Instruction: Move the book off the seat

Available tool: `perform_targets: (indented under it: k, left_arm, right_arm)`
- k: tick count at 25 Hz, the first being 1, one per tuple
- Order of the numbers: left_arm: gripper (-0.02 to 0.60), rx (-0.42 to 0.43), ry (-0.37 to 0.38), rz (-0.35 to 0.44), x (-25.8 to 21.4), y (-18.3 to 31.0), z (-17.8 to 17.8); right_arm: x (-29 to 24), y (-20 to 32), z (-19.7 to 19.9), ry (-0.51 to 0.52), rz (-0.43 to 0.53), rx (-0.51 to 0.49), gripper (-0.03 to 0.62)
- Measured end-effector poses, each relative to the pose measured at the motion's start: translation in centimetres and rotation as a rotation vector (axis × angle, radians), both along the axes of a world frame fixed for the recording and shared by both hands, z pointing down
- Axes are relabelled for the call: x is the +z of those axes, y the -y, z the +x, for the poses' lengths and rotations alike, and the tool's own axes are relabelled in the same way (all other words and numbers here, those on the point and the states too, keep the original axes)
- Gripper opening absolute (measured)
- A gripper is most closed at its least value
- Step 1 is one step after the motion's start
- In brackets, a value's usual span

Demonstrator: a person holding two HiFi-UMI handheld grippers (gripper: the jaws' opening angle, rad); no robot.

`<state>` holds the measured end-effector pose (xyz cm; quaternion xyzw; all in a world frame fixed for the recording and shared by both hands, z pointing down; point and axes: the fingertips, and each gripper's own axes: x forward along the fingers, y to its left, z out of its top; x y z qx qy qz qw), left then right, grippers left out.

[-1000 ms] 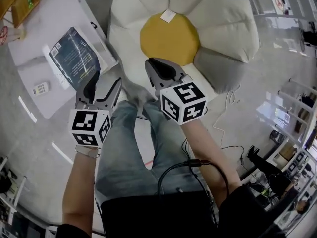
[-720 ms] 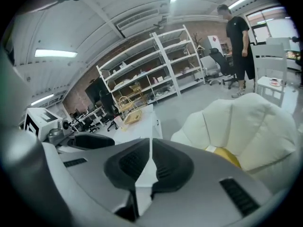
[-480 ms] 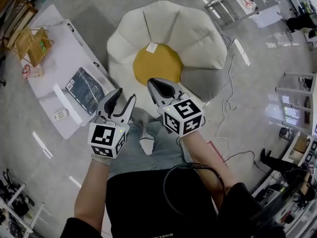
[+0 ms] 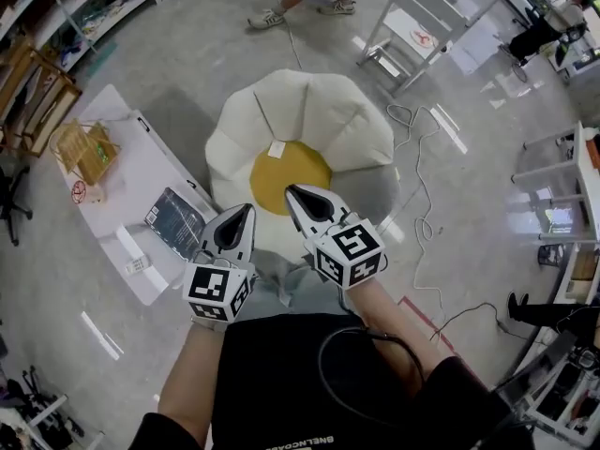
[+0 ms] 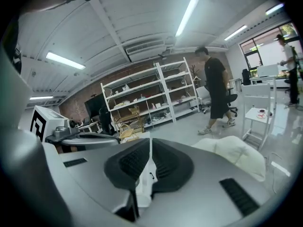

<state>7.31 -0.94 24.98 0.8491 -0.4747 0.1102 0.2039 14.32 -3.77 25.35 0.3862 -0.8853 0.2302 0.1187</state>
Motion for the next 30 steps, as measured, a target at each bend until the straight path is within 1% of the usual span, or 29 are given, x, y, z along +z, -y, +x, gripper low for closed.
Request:
perform_targets:
  k: [5, 7, 9, 11, 14, 18, 20, 22, 25, 30]
  left_arm:
    - [0.005, 0.056, -0.094, 0.034, -5.2, -0.1, 2.2]
    - [0.005, 0.087, -0.127, 0.066, -7.8, 0.2, 2.7]
    - [0.005, 0.12, -0.144, 0.099, -10.2, 0.3, 2.9]
    - [0.005, 0.15, -0.152, 0.125, -12.4, 0.4, 3.1]
    - [0.005, 0.181, -0.17, 0.15, -15.4, 0.7, 3.5]
    - [0.005, 0.208, -0.14, 0.209, -18.5, 1.7, 3.6]
    - [0.005, 0.204, -0.149, 0.218, -19.6, 2.2, 3.5]
    - [0.005, 0.21, -0.157, 0.228, -20.6, 2.7, 3.4]
    - [0.005, 0.235, -0.135, 0.267, -21.9, 3.3, 3.3]
    - [0.005, 0.257, -0.192, 0.294, -24.3, 4.7, 3.2]
  right_arm:
    - [-4.6, -1.2, 1.7, 0.023, 0.061, 0.036, 0.025]
    - [-6.8, -1.2, 2.1, 0.038, 0.09, 0.042, 0.021]
    - [-9.3, -1.2, 2.3, 0.062, 0.117, 0.044, 0.02]
    - [-11.9, -1.1, 2.3, 0.084, 0.145, 0.045, 0.018]
    - [-15.2, -0.9, 2.5, 0.088, 0.187, 0.031, 0.018]
    - [-19.0, 0.0, 2.6, 0.086, 0.243, 0.02, 0.018]
    - [-20.6, 0.3, 2.9, 0.086, 0.27, 0.021, 0.018]
    - [-21.7, 0.8, 3.0, 0.082, 0.298, 0.02, 0.018]
    - [-22.7, 1.6, 2.9, 0.062, 0.327, 0.007, 0.018]
    - [-23.8, 3.1, 2.8, 0.052, 0.352, -0.005, 0.018]
